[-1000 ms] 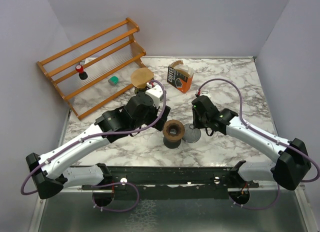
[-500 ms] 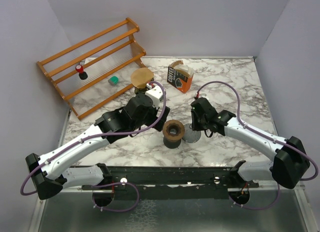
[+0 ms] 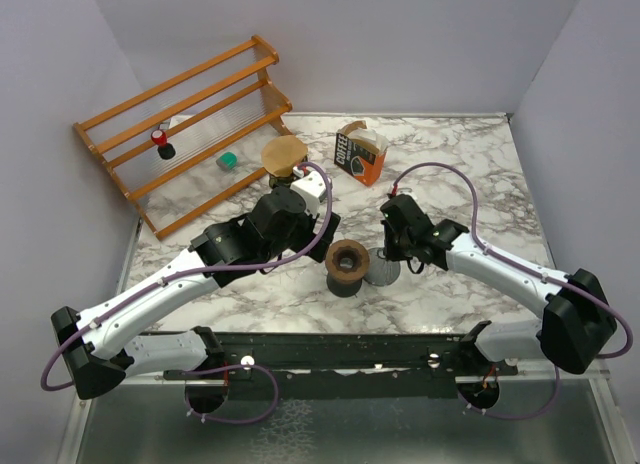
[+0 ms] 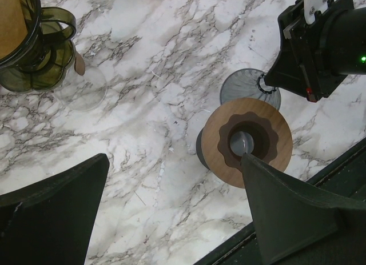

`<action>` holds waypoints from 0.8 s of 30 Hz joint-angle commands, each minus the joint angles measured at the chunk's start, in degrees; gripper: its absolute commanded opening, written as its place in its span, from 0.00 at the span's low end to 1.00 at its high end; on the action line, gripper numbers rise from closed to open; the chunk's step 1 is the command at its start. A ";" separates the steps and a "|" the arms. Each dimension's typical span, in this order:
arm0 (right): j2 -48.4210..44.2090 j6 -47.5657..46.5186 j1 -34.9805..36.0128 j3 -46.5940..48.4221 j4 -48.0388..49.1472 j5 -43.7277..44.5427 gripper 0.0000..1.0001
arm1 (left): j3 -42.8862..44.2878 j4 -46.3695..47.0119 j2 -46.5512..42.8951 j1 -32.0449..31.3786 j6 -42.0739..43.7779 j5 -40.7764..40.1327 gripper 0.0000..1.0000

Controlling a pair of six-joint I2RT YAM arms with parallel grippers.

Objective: Place the coffee filter in the dripper
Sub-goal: Pick up the coffee dripper from the center of the board.

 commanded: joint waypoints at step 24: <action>-15.38 -3.27 -0.43 14.12 -7.43 11.74 0.01 | 3.57 5.93 0.56 -0.32 -3.91 1.88 0.99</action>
